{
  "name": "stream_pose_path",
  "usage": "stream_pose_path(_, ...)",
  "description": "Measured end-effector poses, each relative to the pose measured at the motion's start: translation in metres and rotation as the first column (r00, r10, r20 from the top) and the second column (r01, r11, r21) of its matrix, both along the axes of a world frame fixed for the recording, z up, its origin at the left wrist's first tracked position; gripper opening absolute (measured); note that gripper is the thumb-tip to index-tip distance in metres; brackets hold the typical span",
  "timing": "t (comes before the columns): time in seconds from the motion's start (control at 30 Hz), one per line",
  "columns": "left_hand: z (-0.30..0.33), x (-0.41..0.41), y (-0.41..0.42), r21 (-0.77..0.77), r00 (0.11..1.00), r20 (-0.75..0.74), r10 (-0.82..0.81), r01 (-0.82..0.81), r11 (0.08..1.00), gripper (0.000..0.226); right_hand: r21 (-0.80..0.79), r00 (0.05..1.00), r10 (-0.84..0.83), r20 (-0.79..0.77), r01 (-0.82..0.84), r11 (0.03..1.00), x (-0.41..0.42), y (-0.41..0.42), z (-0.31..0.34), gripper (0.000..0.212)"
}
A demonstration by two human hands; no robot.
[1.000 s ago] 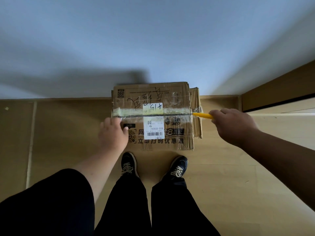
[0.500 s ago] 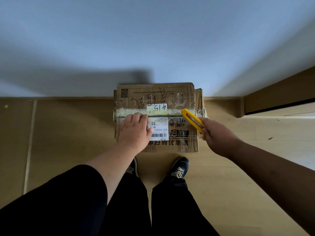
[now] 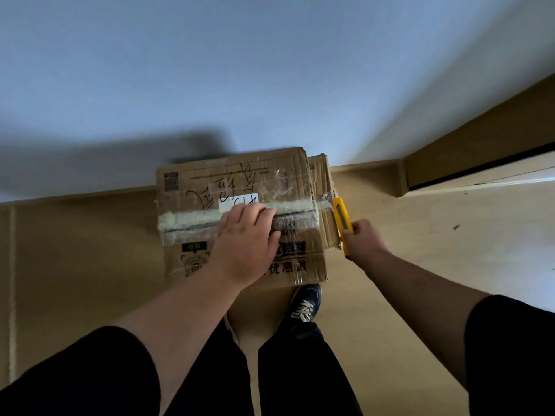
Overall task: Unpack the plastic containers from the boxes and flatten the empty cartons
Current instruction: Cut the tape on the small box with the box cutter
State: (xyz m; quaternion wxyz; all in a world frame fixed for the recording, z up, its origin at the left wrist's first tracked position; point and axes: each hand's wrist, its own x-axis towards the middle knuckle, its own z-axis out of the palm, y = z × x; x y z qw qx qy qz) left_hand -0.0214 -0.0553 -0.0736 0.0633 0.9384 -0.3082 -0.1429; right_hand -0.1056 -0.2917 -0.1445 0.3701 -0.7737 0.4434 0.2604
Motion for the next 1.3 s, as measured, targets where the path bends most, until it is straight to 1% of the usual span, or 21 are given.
stream_pose_path(0.07,-0.006,0.0,-0.009,0.001,1.0,0.02,0.002,-0.002,1.0,0.043,0.053,0.998,-0.034,-0.048,0.037,0.998,0.0,0.006,-0.013,0.015)
stream_pose_path(0.17,-0.015,0.002,-0.011,0.014,0.995,0.097,0.004,-0.005,1.0,0.042,0.092,0.994,-0.042,-0.097,0.051,0.994,0.003,0.013,-0.031,0.025)
stream_pose_path(0.3,-0.022,0.005,-0.007,0.011,0.996,0.083,-0.028,0.027,1.0,0.036,0.132,0.995,-0.032,-0.093,0.045,0.99,0.019,0.01,-0.051,0.035)
stream_pose_path(0.43,-0.022,0.004,-0.01,0.038,0.999,0.026,-0.033,0.032,0.999,0.04,0.088,0.996,-0.015,-0.087,0.023,0.996,0.032,0.0,-0.068,0.034)
stream_pose_path(0.53,-0.023,0.009,-0.011,0.04,1.0,-0.001,-0.029,0.029,0.999,0.042,0.079,0.993,0.045,-0.109,-0.036,0.996,0.039,-0.003,-0.071,0.027)
stream_pose_path(0.6,-0.024,0.012,-0.01,0.04,0.999,-0.011,-0.04,0.04,0.998,0.043,0.047,0.995,0.066,-0.079,-0.062,0.997,0.041,-0.002,-0.068,0.022)
stream_pose_path(0.63,-0.023,0.014,-0.01,0.035,0.999,-0.019,-0.039,0.04,0.999,0.043,0.03,0.997,0.059,-0.046,-0.058,0.998,0.041,-0.001,-0.066,0.021)
stream_pose_path(0.7,-0.021,0.017,-0.013,0.026,0.999,-0.033,-0.031,0.032,0.999,0.042,0.014,0.998,0.03,0.047,-0.031,0.999,0.041,0.0,-0.06,0.025)
stream_pose_path(0.77,-0.017,0.019,-0.016,0.033,0.998,-0.06,-0.026,0.028,0.999,0.039,0.037,0.981,-0.011,0.195,0.004,0.999,0.043,0.002,-0.045,0.035)
stream_pose_path(0.8,-0.014,0.018,-0.017,0.044,0.997,-0.079,-0.026,0.029,0.999,0.038,0.049,0.959,-0.032,0.28,0.019,0.999,0.045,0.004,-0.035,0.038)
stream_pose_path(0.87,-0.008,0.018,-0.019,0.069,0.993,-0.117,-0.027,0.035,0.997,0.036,0.057,0.884,-0.069,0.461,0.048,0.997,0.054,0.01,-0.008,0.04)
stream_pose_path(0.9,-0.005,0.018,-0.019,0.081,0.99,-0.142,-0.025,0.036,0.996,0.037,0.055,0.841,-0.055,0.538,0.03,0.998,0.059,0.014,0.007,0.04)
stream_pose_path(0.97,0.004,0.018,-0.018,0.108,0.981,-0.196,-0.017,0.039,0.993,0.037,0.032,0.777,0.06,0.627,-0.102,0.994,0.068,0.019,0.033,0.048)
stream_pose_path(1.0,0.009,0.019,-0.018,0.11,0.977,-0.212,-0.01,0.034,0.993,0.037,-0.007,0.759,0.166,0.63,-0.208,0.978,0.072,0.019,0.042,0.054)
stream_pose_path(1.03,0.014,0.021,-0.016,0.096,0.974,-0.225,-0.002,0.024,0.995,0.038,-0.063,0.745,0.299,0.596,-0.328,0.943,0.077,0.019,0.05,0.061)
stream_pose_path(1.1,0.024,0.022,-0.007,0.058,0.973,-0.233,-0.004,0.018,0.998,0.043,-0.157,0.711,0.545,0.444,-0.537,0.829,0.084,0.016,0.06,0.073)
stream_pose_path(1.13,0.028,0.021,0.0,0.048,0.973,-0.23,-0.023,0.035,0.998,0.046,-0.19,0.678,0.635,0.371,-0.614,0.766,0.087,0.013,0.064,0.08)
stream_pose_path(1.2,0.037,0.019,0.018,0.049,0.969,-0.238,-0.065,0.078,0.996,0.045,-0.228,0.593,0.754,0.281,-0.722,0.653,0.093,0.01,0.074,0.092)
stream_pose_path(1.3,0.053,0.017,0.039,0.069,0.967,-0.236,-0.096,0.115,0.991,0.036,-0.308,0.431,0.886,0.174,-0.83,0.464,0.108,0.015,0.085,0.104)
